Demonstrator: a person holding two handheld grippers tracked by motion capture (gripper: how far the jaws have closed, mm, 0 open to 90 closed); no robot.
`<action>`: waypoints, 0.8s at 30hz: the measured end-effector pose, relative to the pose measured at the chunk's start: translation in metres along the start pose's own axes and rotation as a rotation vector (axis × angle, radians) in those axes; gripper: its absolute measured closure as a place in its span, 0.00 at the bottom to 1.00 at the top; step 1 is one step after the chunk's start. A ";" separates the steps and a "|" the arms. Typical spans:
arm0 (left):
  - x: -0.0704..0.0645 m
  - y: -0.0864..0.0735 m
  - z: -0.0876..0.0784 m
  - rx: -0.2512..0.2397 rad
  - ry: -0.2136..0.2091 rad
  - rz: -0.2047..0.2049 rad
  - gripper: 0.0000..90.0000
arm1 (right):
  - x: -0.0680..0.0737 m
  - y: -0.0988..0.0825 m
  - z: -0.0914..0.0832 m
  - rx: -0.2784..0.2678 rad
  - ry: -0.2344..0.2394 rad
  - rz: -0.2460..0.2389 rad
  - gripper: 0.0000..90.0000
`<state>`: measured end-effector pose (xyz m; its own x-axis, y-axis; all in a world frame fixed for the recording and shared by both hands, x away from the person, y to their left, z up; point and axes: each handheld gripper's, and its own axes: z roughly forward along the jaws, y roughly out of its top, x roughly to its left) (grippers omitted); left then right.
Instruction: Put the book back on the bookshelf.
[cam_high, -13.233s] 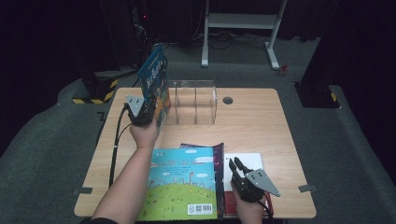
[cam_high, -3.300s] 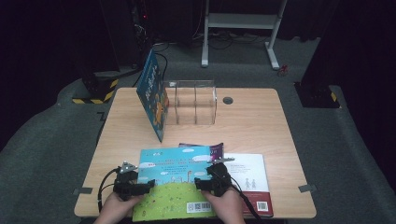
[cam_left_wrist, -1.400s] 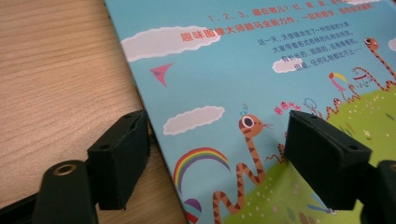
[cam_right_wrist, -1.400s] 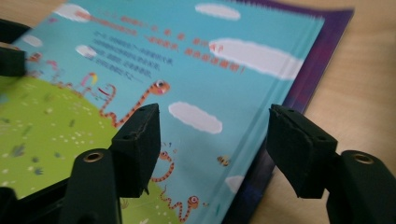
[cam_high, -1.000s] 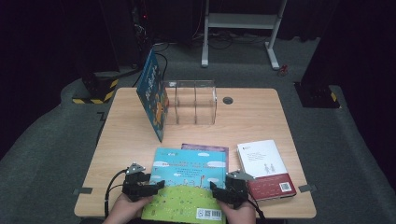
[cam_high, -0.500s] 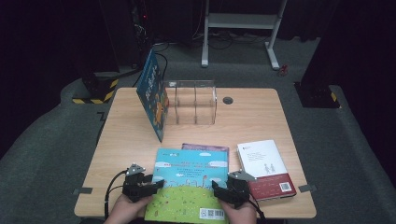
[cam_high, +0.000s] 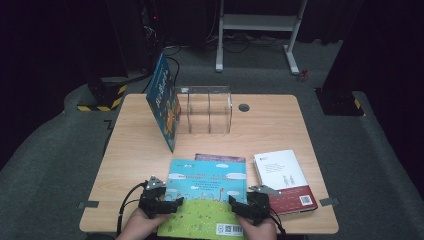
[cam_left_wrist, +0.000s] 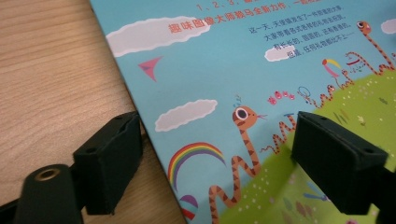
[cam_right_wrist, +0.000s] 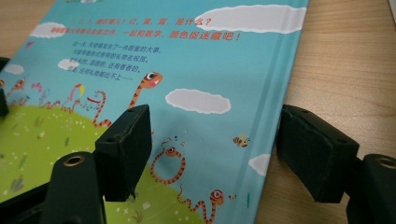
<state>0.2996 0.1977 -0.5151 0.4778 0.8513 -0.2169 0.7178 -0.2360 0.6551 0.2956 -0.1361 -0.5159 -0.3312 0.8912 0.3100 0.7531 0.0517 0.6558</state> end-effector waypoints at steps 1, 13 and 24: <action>0.000 0.001 0.000 0.003 0.000 0.000 0.18 | -0.001 0.000 0.000 -0.004 0.006 0.008 0.31; 0.013 -0.002 -0.007 -0.037 -0.017 -0.109 0.42 | -0.002 -0.001 -0.006 -0.043 -0.058 0.028 0.59; 0.017 -0.006 -0.011 -0.058 0.003 -0.103 0.49 | -0.007 -0.006 -0.006 -0.031 0.022 0.076 0.43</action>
<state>0.2974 0.2191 -0.5150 0.4011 0.8712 -0.2831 0.7324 -0.1193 0.6704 0.2906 -0.1455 -0.5181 -0.2864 0.8819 0.3743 0.7588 -0.0297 0.6506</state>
